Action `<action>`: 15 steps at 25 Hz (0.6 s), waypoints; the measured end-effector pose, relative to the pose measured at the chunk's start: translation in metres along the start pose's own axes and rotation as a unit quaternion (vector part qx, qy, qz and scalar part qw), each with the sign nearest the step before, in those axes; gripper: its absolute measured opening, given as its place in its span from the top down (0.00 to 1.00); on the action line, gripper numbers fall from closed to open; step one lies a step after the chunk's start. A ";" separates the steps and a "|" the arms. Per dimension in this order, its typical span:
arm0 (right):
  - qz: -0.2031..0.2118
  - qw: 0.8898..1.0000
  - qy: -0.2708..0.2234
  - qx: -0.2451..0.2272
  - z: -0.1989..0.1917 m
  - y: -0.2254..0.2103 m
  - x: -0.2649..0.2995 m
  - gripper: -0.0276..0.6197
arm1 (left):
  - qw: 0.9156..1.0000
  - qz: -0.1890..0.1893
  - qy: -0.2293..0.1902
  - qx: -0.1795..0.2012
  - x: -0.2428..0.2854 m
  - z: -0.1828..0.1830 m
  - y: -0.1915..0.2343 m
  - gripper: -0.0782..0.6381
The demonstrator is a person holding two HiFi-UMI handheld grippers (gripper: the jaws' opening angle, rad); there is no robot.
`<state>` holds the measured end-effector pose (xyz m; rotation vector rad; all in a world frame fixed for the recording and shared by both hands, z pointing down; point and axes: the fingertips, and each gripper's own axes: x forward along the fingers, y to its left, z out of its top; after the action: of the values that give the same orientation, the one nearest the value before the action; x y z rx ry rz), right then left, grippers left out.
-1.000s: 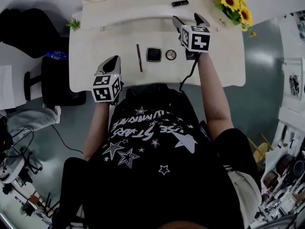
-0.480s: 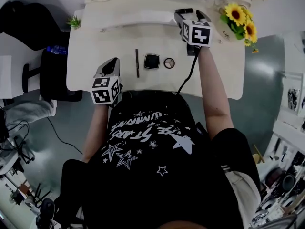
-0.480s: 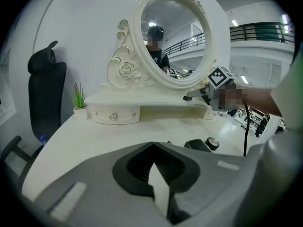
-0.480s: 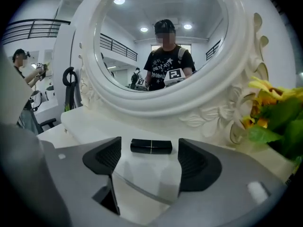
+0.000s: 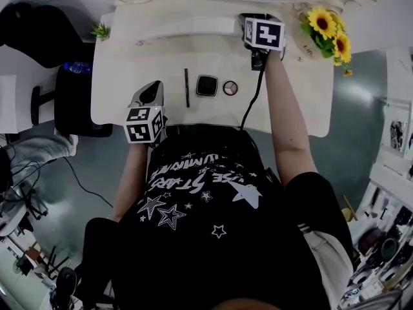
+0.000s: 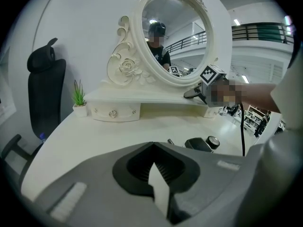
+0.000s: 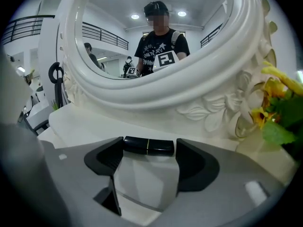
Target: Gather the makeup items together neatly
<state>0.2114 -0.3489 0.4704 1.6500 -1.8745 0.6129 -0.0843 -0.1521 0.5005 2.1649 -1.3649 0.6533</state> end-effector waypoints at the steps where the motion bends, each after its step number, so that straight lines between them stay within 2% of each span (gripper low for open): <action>1: -0.005 1.000 0.004 0.005 0.000 -0.002 0.001 0.38 | 1.000 -0.001 0.000 0.000 0.001 0.000 0.000 0.89; 5: -0.022 0.999 0.018 0.027 0.000 -0.006 0.005 0.38 | 1.000 -0.004 -0.001 -0.002 0.001 -0.001 0.003 0.89; 11: -0.017 0.999 0.020 0.029 0.000 -0.006 0.003 0.40 | 1.000 -0.011 -0.004 -0.004 0.000 0.000 0.010 0.89; 15: -0.017 0.999 0.004 0.032 0.000 -0.002 -0.004 0.40 | 1.000 -0.013 -0.005 -0.002 -0.001 0.002 0.018 0.89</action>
<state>0.2133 -0.3466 0.4678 1.7126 -1.8350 0.6714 -0.1007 -0.1593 0.5011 2.1820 -1.3402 0.6298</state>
